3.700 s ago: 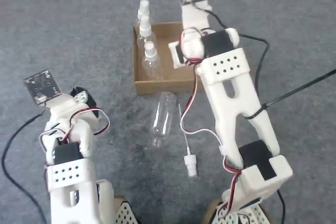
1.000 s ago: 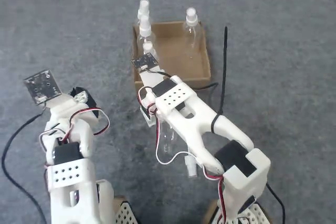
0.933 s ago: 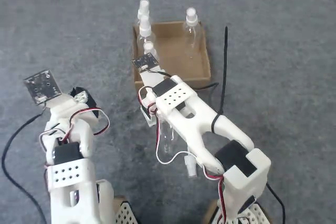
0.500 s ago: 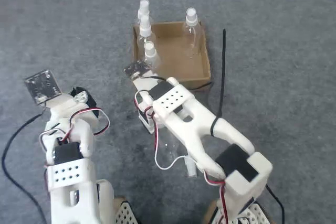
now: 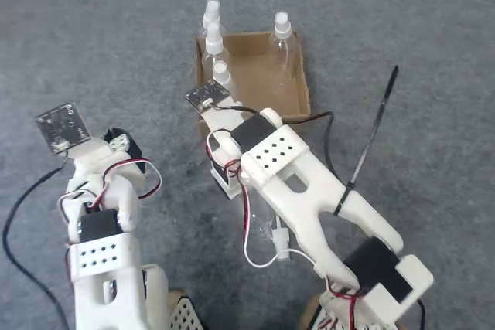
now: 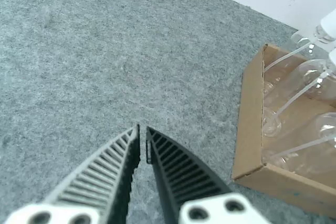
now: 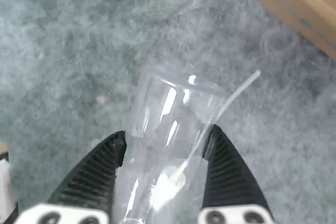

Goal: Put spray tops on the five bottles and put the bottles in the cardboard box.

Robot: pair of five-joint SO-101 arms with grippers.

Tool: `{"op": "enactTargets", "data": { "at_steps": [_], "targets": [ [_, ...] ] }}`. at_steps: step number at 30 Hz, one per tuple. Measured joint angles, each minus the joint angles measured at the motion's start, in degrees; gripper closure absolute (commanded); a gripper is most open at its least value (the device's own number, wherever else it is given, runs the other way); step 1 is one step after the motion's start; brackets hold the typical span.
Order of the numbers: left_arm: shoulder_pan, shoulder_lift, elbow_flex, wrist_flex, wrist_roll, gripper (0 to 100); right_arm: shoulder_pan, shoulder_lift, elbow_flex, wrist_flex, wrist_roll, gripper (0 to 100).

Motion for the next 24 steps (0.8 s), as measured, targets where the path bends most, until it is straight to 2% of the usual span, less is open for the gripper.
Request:
{"op": "enactTargets", "data": {
  "at_steps": [10,16,24],
  "targets": [
    [0.0,0.0,0.0,0.0,0.0,99,0.0,-1.2,0.0,4.2,-0.4,98.5],
    [0.0,0.0,0.0,0.0,0.0,99,2.6,-1.2,0.0,4.3,-10.1,98.5],
    [0.0,0.0,0.0,0.0,0.0,99,7.9,-1.2,0.0,4.3,-19.4,98.5]
  ]
}}
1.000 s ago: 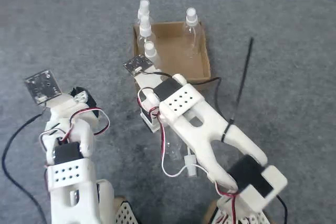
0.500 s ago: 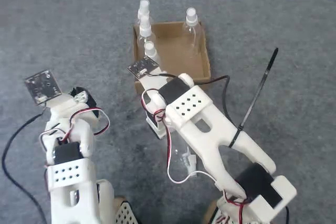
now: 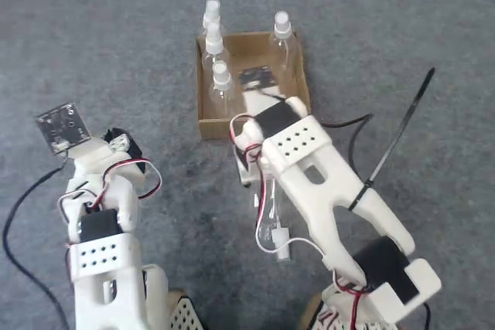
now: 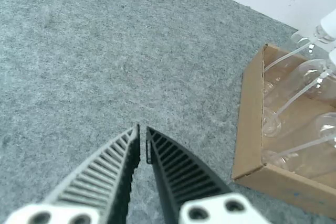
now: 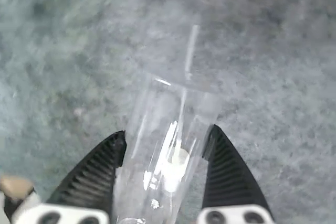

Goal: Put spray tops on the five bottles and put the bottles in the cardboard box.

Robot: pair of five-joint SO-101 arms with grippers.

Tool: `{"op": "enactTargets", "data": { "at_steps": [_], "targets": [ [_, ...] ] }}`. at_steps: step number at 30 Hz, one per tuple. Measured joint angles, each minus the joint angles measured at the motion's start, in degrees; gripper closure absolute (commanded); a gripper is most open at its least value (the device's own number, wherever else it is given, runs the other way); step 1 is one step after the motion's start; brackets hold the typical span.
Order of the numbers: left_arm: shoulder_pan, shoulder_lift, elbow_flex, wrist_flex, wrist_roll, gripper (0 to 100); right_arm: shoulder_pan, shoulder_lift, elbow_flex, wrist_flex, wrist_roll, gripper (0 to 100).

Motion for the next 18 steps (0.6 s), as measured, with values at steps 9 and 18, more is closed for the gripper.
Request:
{"op": "enactTargets", "data": {
  "at_steps": [9,18],
  "targets": [
    [0.0,0.0,0.0,0.0,0.0,99,7.0,0.0,0.0,0.0,-15.6,98.5],
    [0.0,0.0,0.0,0.0,0.0,99,13.4,-3.4,0.0,0.0,-25.6,98.4]
  ]
}}
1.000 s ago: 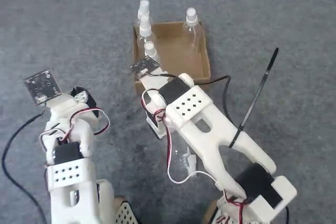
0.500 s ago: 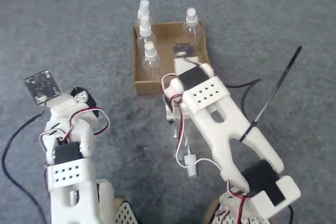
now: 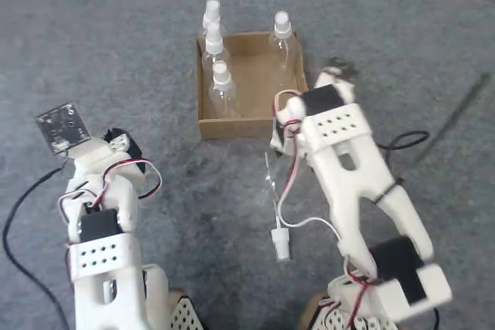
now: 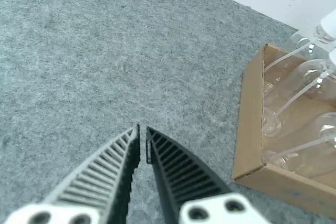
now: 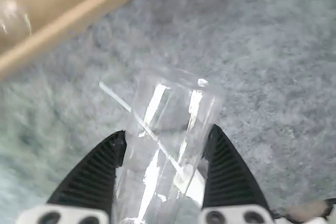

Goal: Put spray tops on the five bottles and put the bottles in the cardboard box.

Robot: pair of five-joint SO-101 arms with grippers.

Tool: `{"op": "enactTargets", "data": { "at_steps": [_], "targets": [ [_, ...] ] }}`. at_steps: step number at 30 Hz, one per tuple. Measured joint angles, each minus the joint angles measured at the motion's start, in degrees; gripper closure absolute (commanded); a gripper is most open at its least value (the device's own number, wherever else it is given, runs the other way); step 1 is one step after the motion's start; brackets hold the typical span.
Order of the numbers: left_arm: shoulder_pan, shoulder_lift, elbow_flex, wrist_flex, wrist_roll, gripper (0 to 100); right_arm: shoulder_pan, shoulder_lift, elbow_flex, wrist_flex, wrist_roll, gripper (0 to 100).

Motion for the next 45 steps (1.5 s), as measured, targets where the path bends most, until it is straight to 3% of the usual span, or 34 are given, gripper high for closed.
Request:
{"op": "enactTargets", "data": {
  "at_steps": [12,22,35,41,45],
  "targets": [
    [0.0,0.0,0.0,0.0,0.0,99,10.9,-7.1,0.2,0.0,-11.5,98.2],
    [0.0,0.0,0.0,0.0,0.0,99,16.4,-7.1,10.2,-5.1,-20.8,98.2],
    [0.0,0.0,0.0,0.0,0.0,99,18.5,-7.1,18.6,-10.7,-21.5,97.5],
    [0.0,0.0,0.0,0.0,0.0,99,18.5,-7.1,19.0,-10.7,-21.7,84.9],
    [0.0,0.0,0.0,0.0,0.0,99,18.5,-7.1,19.0,-10.7,-21.7,84.0]
  ]
}}
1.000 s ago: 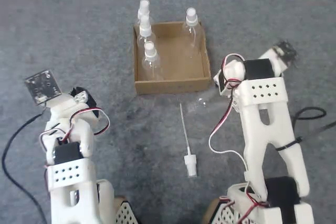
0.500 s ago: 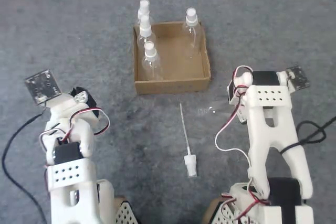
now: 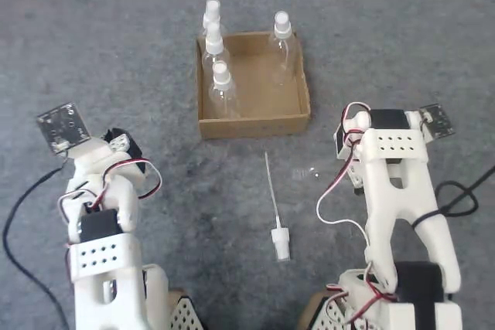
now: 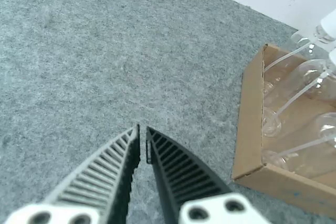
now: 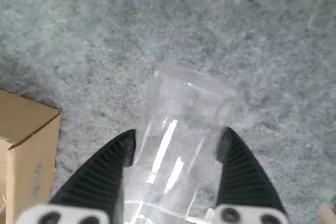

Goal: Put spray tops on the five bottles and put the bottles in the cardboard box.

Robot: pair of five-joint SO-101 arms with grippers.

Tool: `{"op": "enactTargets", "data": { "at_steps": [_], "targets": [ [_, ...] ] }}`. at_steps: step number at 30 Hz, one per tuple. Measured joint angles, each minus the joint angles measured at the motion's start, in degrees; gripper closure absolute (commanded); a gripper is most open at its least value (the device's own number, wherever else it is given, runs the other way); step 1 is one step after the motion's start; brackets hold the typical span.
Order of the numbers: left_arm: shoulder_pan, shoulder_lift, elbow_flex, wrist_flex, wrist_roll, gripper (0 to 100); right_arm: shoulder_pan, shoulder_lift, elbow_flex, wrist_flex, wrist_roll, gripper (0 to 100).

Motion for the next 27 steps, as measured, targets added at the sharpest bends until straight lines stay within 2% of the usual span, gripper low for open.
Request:
{"op": "enactTargets", "data": {
  "at_steps": [27],
  "targets": [
    [0.0,0.0,0.0,0.0,-2.7,99,0.0,0.0,0.0,0.0,0.0,83.5]
  ]
}}
